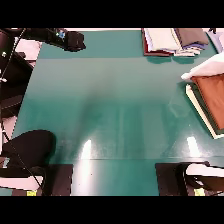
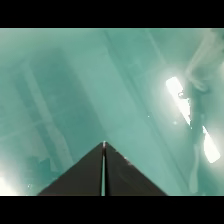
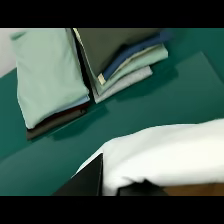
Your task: Fold the shirts.
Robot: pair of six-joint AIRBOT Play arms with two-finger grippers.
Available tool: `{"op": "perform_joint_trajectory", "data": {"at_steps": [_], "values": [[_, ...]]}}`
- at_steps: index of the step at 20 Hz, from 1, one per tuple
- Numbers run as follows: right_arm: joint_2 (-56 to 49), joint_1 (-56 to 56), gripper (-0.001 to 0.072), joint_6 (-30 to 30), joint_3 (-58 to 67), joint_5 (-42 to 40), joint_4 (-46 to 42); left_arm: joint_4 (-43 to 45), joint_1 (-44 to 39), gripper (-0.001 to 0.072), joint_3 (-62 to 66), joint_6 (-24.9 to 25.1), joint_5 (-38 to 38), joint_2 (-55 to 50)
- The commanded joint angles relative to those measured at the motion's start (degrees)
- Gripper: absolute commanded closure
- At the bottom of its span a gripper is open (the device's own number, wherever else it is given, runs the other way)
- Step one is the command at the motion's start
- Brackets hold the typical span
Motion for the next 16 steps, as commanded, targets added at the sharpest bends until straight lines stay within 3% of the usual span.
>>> {"op": "perform_joint_trajectory", "data": {"at_steps": [1,6,11,16], "values": [[3.1,-0.9,0.0695,-2.2,0.0,0.1,0.9,-0.1,0.0,0.0686,0.0,0.1,0.0,0.0],[7.2,-2.4,0.0695,-2.1,-2.8,8.2,-13.5,-0.1,0.0,0.0686,0.0,0.6,-0.8,0.0],[16.4,-3.0,0.0695,-0.8,-19.7,8.8,-30.4,-0.1,0.0,0.0686,0.0,0.6,-1.6,0.0],[22.0,-11.6,0.0678,0.5,-32.0,11.1,-31.9,-0.1,0.0,0.0686,0.0,1.7,-1.9,0.0]]}}
